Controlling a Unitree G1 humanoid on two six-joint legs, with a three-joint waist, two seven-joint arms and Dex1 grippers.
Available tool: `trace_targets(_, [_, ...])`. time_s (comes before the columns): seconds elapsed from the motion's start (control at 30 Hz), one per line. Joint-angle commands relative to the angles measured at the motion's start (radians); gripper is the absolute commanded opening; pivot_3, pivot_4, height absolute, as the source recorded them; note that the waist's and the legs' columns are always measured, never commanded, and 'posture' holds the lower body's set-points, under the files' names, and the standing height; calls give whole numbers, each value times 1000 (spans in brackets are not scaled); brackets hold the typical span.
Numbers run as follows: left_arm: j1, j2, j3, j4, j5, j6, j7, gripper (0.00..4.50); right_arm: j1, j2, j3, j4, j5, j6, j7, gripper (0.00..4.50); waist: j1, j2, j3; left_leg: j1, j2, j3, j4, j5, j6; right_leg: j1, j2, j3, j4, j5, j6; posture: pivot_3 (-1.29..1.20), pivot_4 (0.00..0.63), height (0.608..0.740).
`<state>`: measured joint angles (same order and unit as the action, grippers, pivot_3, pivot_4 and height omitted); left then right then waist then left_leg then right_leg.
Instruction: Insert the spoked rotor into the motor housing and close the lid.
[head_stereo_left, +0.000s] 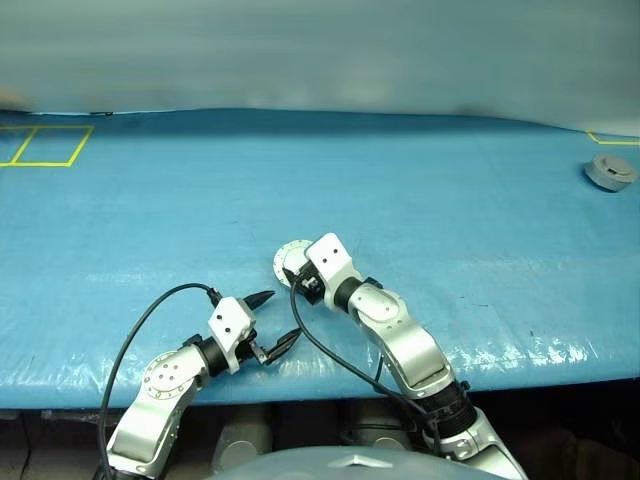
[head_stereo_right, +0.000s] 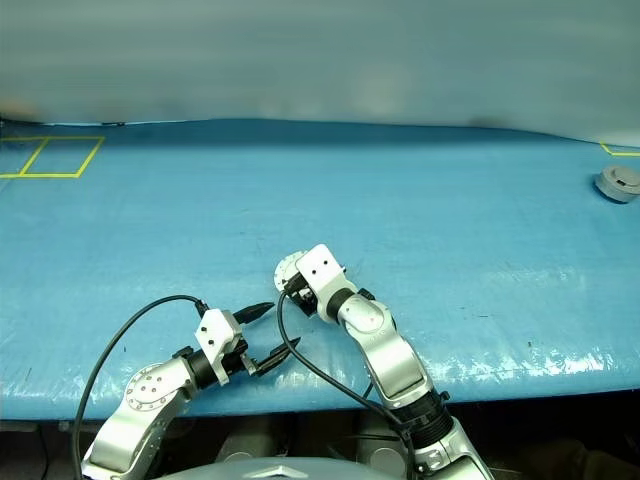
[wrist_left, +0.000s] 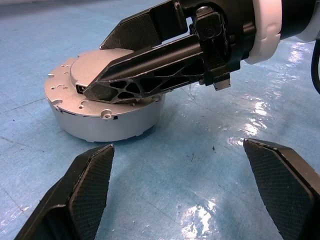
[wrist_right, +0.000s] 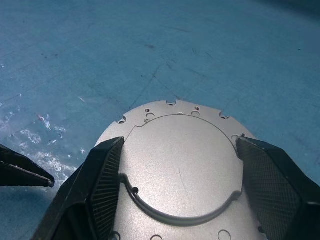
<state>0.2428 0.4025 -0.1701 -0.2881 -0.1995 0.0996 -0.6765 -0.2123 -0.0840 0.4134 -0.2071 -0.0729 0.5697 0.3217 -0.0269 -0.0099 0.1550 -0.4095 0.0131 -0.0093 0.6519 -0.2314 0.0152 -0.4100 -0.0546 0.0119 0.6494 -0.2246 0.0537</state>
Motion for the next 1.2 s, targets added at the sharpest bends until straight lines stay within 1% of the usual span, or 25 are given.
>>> trace_targets(0.03, [-4,0,5,-31,-9,-8,3,4500,2,-14,9,18,-1,-23,17,3246,0,0,0,0,0,0,0,0,0,0,0,0,0,0,0,0,150,740])
trace_targets(0.37, [-5,-2,4,-28,-12,-12,0,4500,-55,-41,0,40,11,-4,78,3246,0,0,0,0,0,0,0,0,0,0,0,0,0,0,0,0,150,740])
trace_targets(0.67, [-2,-3,6,-25,-11,-20,0,4500,-69,-69,20,58,14,0,132,3246,0,0,0,0,0,1,0,0,0,0,0,0,0,0,0,0,150,740])
trace_targets(0.9, [-3,-3,6,-23,-9,-22,0,4500,-83,-75,5,103,22,-21,158,3246,0,0,0,1,1,1,0,0,0,0,0,0,0,0,0,0,150,740])
trace_targets(1.07, [-4,-3,5,-24,-8,-23,1,4500,-100,-73,-12,145,32,-43,171,3246,-2,0,0,3,2,2,0,0,0,1,1,1,0,0,0,0,150,740])
trace_targets(1.2, [-5,-3,4,-25,-8,-22,1,4500,-121,-77,-17,177,33,-60,183,3246,-3,0,0,8,5,3,0,0,0,2,2,1,0,0,0,0,150,740])
